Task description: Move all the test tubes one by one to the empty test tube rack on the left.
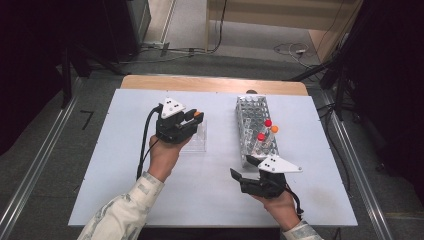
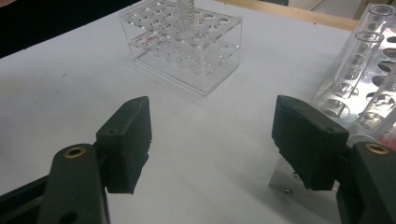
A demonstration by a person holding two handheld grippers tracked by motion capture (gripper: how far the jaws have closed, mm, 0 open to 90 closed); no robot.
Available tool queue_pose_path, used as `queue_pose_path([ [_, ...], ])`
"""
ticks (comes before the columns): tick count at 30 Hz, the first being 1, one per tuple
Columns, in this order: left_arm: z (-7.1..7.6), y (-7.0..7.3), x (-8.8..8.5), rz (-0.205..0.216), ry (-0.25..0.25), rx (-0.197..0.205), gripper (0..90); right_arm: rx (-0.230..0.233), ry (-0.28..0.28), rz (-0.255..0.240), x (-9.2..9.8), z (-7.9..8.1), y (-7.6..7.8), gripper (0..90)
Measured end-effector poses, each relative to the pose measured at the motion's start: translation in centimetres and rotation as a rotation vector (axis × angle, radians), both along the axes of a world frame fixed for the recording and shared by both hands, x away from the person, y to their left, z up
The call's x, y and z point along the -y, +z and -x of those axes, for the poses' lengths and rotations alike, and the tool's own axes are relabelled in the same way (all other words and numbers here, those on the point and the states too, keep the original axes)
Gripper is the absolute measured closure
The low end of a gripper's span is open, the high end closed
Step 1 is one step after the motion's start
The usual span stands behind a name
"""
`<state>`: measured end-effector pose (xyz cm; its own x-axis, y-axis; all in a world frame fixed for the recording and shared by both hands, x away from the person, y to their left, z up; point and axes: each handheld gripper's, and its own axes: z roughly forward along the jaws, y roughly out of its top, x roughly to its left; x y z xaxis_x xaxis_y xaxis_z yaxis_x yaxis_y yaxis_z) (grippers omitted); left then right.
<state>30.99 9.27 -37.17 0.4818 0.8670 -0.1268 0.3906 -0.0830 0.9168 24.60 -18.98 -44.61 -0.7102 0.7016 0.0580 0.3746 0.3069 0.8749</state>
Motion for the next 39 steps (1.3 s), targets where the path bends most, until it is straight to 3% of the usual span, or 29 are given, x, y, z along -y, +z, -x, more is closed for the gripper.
queue_pose_path([
  [8,-0.6,-0.1,0.5,-0.015,0.008,0.002,70.1,0.003,-0.004,-0.006,0.1,0.1,0.1,27.4],
  [16,-0.7,-0.5,1.3,-0.057,0.024,0.031,70.1,0.003,-0.006,-0.01,0.1,0.1,0.2,27.5],
  [23,-0.6,-1.7,1.8,-0.089,0.034,0.036,70.1,0.007,-0.005,-0.011,0.2,0.1,0.2,27.5],
  [31,-0.8,-4.2,1.9,-0.098,0.046,-0.009,70.1,0.01,-0.005,-0.01,0.2,0.2,0.2,27.6],
  [33,-0.7,-4.5,1.9,-0.098,0.043,-0.004,70.0,0.006,-0.005,-0.009,0.2,0.2,0.2,27.6],
  [39,-0.9,-5.7,2.0,-0.12,0.039,-0.038,69.9,0.007,-0.004,-0.01,0.1,0.2,0.2,27.6],
])
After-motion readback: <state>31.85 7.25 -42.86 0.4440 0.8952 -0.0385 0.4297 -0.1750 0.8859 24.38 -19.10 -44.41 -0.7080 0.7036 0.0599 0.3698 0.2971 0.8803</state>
